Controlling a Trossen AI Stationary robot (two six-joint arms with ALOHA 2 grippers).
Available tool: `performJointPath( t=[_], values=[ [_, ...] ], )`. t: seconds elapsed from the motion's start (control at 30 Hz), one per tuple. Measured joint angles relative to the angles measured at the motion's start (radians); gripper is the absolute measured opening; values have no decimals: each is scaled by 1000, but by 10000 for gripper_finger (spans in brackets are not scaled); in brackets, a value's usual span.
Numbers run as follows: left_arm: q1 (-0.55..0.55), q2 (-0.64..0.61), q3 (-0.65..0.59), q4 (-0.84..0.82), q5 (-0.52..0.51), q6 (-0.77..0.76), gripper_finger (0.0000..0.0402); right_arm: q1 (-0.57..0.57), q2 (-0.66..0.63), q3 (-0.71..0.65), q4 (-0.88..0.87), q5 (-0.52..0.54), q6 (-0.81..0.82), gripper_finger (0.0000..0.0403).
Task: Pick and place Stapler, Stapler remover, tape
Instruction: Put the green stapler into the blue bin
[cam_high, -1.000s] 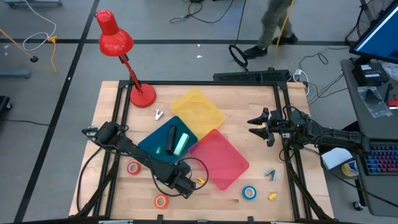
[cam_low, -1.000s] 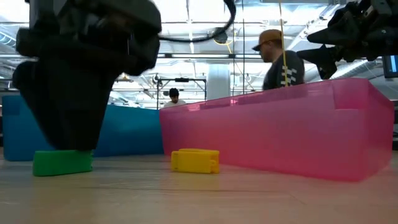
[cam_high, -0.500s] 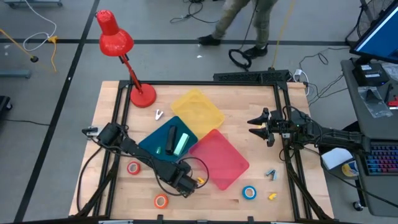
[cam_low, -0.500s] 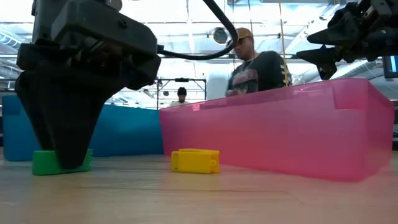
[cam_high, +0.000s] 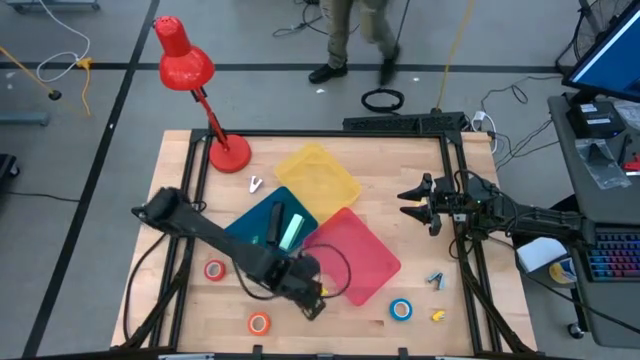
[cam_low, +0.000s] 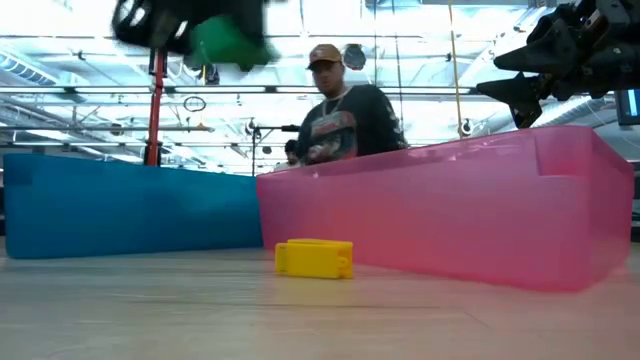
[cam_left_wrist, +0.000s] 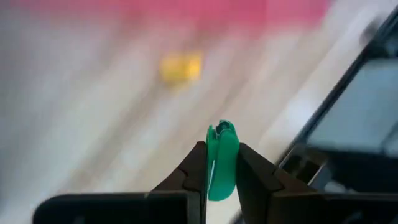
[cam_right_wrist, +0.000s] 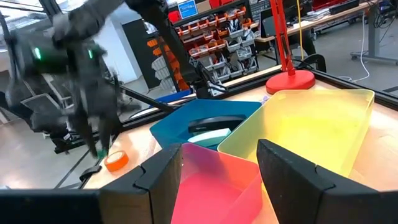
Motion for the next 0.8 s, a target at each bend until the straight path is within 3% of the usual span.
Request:
performJointPath(
  t=[0.2, 0.4, 0.8],
  values=[
    [21, -150, 38, -373, -290, -77, 51, 0, 0, 1, 2, 0, 0, 201],
    [108, -177, 32, -716, -310, -129, 51, 0, 0, 1, 3, 0, 4, 201],
    [277, -178, -298, -564, -152, 36, 51, 0, 0, 1, 4, 0, 4, 201]
  ],
)
